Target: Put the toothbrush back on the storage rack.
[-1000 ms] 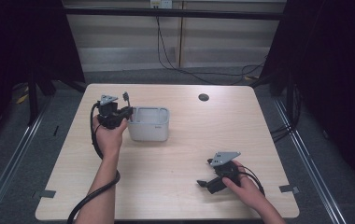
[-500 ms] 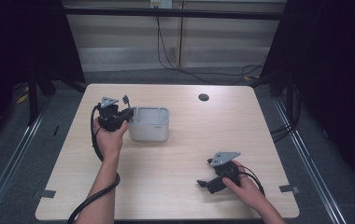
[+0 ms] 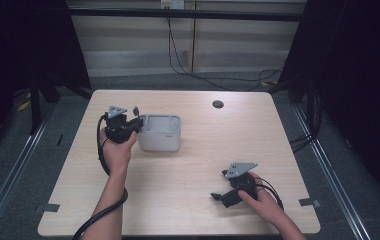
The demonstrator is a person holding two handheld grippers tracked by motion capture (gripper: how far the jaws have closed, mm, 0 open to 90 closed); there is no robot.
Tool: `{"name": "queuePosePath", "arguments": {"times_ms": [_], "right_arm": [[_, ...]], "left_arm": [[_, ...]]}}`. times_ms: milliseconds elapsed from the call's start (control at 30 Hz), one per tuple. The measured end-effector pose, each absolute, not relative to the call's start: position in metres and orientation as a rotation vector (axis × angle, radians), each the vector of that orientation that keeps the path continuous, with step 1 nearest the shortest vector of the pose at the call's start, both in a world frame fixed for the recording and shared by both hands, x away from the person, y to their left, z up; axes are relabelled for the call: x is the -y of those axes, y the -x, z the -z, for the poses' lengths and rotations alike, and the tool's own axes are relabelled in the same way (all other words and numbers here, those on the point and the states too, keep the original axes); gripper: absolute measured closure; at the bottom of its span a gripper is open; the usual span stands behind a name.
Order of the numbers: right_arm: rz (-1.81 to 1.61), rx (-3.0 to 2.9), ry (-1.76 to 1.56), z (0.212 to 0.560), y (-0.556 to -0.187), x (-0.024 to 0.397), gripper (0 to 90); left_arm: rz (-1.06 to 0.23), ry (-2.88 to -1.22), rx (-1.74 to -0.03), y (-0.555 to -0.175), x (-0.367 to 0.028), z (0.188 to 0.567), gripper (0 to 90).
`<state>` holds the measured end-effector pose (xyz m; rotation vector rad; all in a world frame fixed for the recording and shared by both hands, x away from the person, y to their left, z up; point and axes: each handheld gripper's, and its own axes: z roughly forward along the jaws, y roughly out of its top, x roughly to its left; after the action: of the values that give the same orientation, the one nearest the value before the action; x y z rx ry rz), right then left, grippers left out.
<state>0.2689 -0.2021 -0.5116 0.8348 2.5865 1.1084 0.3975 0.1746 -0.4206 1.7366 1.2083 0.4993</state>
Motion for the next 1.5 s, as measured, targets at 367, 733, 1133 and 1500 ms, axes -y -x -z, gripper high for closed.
{"name": "queuePosePath", "arguments": {"times_ms": [367,733,1133,1500], "right_arm": [[-1.109,-2.587,-0.834,0.512,-0.269,0.202,7.8],[-1.108,-2.586,-0.835,0.512,-0.269,0.202,7.8],[-1.109,-2.587,-0.834,0.512,-0.269,0.202,7.8],[-1.111,-2.586,-0.831,0.512,-0.269,0.202,7.8]], "left_arm": [[-0.496,-1.738,-1.211,-0.397,-0.175,0.421,77.9],[-0.503,-1.733,-1.213,-0.396,-0.18,0.418,75.2],[-0.509,-1.721,-1.207,-0.393,-0.187,0.411,59.4],[-0.516,-1.723,-1.226,-0.391,-0.198,0.409,40.8]]}}
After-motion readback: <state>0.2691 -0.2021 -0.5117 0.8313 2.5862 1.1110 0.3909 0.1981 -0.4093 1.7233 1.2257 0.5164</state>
